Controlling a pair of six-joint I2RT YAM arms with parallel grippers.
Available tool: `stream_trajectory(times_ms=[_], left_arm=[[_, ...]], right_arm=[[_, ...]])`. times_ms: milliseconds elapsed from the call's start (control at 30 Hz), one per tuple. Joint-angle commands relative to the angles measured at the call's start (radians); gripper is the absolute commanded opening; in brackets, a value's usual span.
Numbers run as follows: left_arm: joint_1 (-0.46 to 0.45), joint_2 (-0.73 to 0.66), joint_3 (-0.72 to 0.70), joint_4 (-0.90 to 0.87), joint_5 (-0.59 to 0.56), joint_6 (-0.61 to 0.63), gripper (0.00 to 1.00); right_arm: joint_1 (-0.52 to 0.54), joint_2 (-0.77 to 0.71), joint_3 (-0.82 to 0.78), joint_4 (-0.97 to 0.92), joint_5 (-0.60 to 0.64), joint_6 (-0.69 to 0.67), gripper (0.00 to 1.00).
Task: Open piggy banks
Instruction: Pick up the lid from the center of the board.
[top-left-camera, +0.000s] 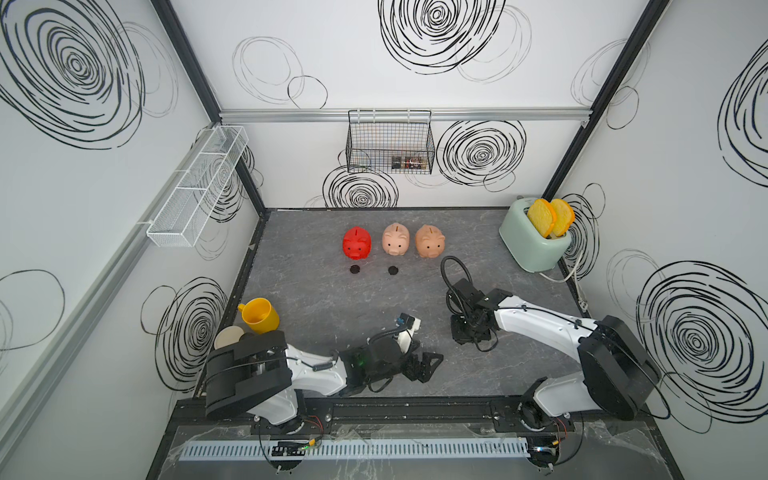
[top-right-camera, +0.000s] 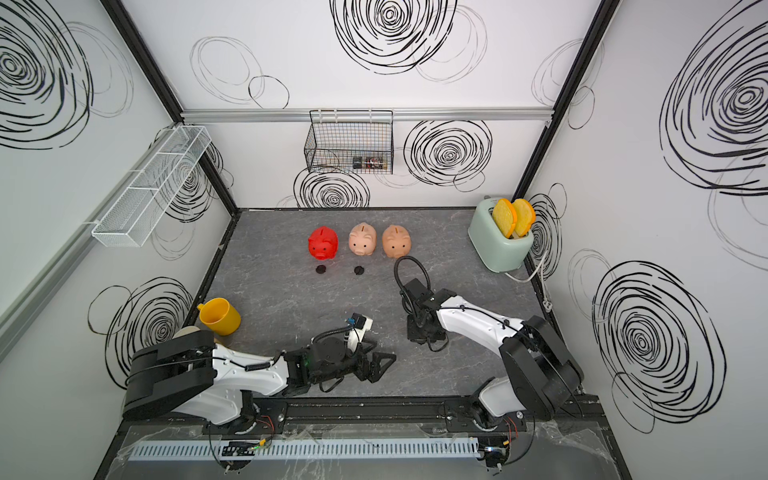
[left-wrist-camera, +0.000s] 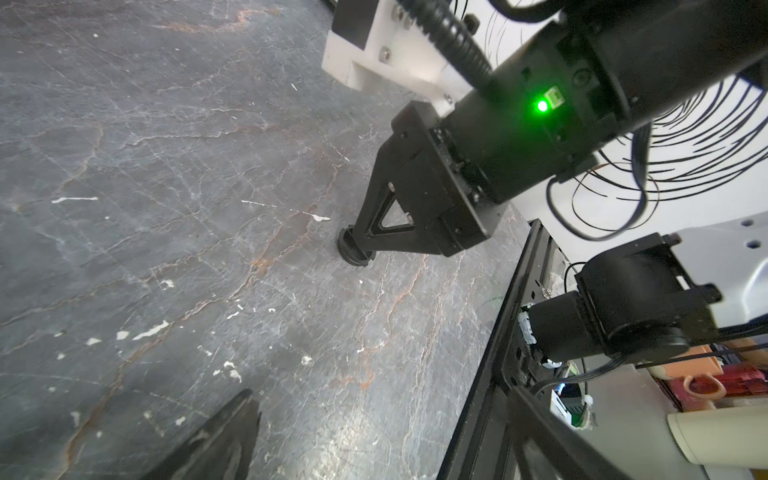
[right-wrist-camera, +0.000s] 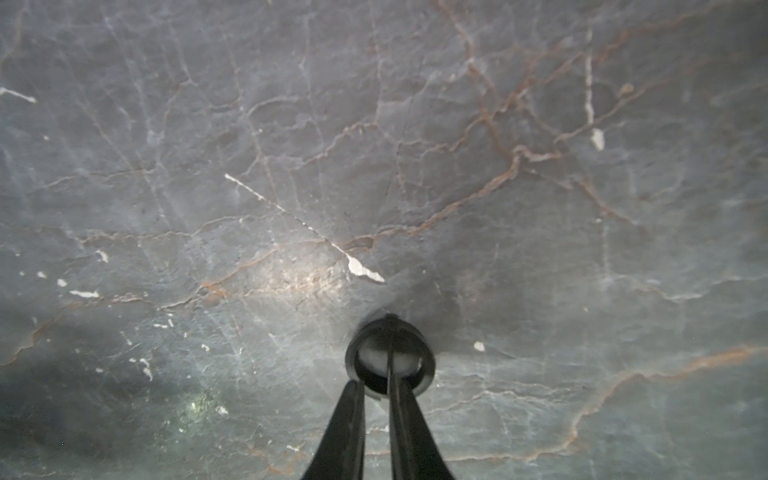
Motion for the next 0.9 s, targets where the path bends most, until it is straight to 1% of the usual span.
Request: stream_trajectory(times_ms=[0, 533, 867], left_arm=[[0.006, 0.010, 0.032, 0.035, 0.006, 0.003, 0.96], [0.009, 0.009, 0.028, 0.027, 0.002, -0.002, 0.96], [0.016, 0.002, 0.022, 0.023, 0.002, -0.003, 0.96]], right_arm=[[0.005, 0.009, 0.028, -0.014, 0.031, 0.009, 0.19], [0.006, 0.072, -0.006, 0.029, 0.010, 0.005, 0.19], [0.011, 0.112, -0.031, 0.014, 0.027, 0.015, 0.18]])
